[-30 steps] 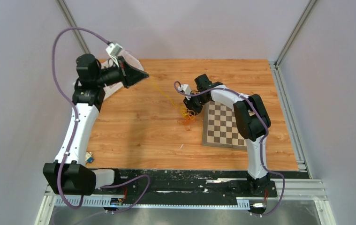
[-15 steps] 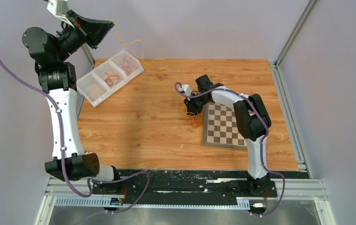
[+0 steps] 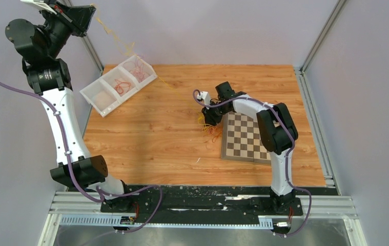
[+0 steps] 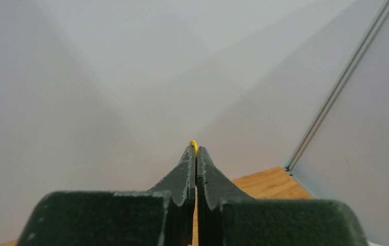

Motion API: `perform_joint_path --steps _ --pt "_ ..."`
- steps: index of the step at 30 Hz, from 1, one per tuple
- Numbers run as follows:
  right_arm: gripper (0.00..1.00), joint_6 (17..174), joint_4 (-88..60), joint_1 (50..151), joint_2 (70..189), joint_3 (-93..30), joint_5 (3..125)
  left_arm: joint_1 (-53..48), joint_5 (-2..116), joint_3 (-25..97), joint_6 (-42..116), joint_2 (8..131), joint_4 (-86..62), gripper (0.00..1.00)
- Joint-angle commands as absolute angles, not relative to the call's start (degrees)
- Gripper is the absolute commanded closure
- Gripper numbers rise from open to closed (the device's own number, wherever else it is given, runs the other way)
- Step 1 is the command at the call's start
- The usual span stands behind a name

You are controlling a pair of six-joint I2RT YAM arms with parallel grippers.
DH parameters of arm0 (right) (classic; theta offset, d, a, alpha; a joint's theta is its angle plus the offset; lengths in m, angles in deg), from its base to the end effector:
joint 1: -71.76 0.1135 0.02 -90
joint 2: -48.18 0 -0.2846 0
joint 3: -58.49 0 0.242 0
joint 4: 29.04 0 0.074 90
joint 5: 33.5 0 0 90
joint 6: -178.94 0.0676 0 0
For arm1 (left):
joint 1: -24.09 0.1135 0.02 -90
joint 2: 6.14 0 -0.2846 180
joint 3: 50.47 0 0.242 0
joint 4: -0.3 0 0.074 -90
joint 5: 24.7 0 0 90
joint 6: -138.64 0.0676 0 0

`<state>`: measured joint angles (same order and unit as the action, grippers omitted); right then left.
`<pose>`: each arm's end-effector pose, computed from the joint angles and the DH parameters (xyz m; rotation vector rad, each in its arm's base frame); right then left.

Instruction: Untangle the cables

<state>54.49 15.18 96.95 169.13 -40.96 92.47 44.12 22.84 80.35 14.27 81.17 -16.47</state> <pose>0.3853 0.2251 0.1516 -1.4319 2.1377 0.7859 0.2907 0.0574 0.6201 0.1104 1.2516 -0.6250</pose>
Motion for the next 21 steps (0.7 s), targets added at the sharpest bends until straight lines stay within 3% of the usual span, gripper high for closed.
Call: perform_joint_path --steps 1,8,21 --pt "0.76 52.3 20.9 93.7 170.1 -38.1 85.9 47.3 33.2 86.5 15.5 79.0 -5.5 1.00" --pt "0.62 53.4 21.9 91.9 169.9 -39.4 87.7 49.4 33.2 86.9 16.8 77.7 -5.1 1.00" --pt "0.66 54.9 23.9 89.5 169.9 -41.2 93.1 51.2 35.8 89.3 20.9 77.1 -7.5 1.00"
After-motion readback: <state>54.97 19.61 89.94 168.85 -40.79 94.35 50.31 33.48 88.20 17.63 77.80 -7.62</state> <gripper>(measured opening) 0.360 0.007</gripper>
